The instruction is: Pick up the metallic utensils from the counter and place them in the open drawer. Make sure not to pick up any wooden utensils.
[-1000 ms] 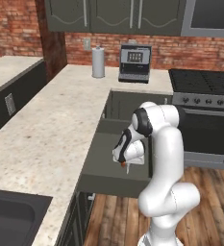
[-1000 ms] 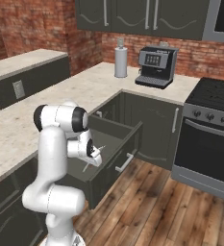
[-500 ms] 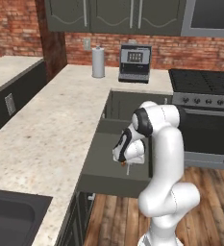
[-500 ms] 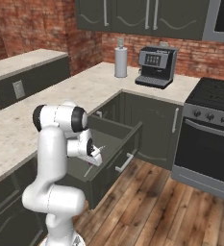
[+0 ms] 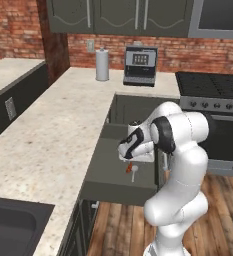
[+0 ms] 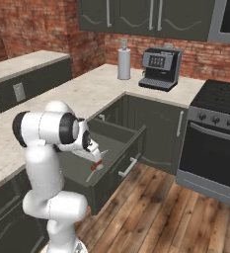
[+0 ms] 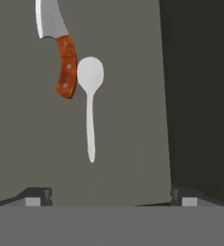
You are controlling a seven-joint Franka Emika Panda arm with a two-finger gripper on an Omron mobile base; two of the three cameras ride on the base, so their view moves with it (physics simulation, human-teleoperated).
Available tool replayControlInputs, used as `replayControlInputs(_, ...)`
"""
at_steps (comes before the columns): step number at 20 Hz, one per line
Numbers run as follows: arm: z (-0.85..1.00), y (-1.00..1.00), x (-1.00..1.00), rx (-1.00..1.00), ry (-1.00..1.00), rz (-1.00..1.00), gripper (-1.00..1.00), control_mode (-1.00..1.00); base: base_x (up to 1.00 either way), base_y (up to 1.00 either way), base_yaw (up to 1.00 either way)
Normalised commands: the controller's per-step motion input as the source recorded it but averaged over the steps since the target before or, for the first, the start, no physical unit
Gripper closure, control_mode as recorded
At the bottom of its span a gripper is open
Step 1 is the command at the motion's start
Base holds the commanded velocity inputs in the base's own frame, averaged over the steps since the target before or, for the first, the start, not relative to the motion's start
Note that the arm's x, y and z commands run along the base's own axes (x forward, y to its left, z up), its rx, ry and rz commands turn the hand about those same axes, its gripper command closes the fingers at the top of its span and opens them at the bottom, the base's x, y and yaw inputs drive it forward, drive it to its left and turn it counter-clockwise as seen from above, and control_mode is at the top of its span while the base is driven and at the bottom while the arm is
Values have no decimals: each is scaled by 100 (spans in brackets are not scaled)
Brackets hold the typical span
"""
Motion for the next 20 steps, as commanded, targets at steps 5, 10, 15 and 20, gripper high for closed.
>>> replayControlInputs(5, 100, -3, -100, 0, -1, 0, -100, -100, 0, 0, 0)
replayControlInputs(10, 100, -15, -76, -3, 0, 0, -100, -100, 0, 0, 0)
replayControlInputs(15, 100, -58, -20, -5, 1, 0, -100, -100, 0, 0, 0)
replayControlInputs(20, 97, -100, -2, 0, 12, -1, -100, -100, 0, 0, 0)
